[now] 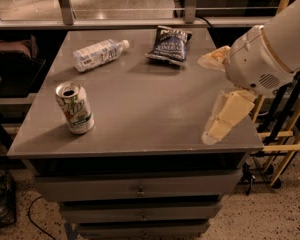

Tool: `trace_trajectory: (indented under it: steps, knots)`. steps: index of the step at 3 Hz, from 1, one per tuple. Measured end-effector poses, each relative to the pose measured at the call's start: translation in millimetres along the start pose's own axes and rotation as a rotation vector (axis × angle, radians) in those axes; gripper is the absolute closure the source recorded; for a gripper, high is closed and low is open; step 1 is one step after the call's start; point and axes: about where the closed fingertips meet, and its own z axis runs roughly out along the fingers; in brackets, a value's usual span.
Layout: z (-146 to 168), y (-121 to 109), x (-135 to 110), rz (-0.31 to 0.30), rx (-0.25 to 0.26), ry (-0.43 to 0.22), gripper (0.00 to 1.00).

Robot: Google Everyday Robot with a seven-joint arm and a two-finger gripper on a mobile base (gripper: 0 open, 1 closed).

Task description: Knock 7up can over

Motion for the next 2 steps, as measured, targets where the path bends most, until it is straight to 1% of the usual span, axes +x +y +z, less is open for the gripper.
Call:
trace_trajectory:
  steps: [1,2]
  knots:
    - [0,0,0,0.0,0.0,0.001,0.0]
    - [30,-1,-18,-0.001,-0.002,-0.079,0.0]
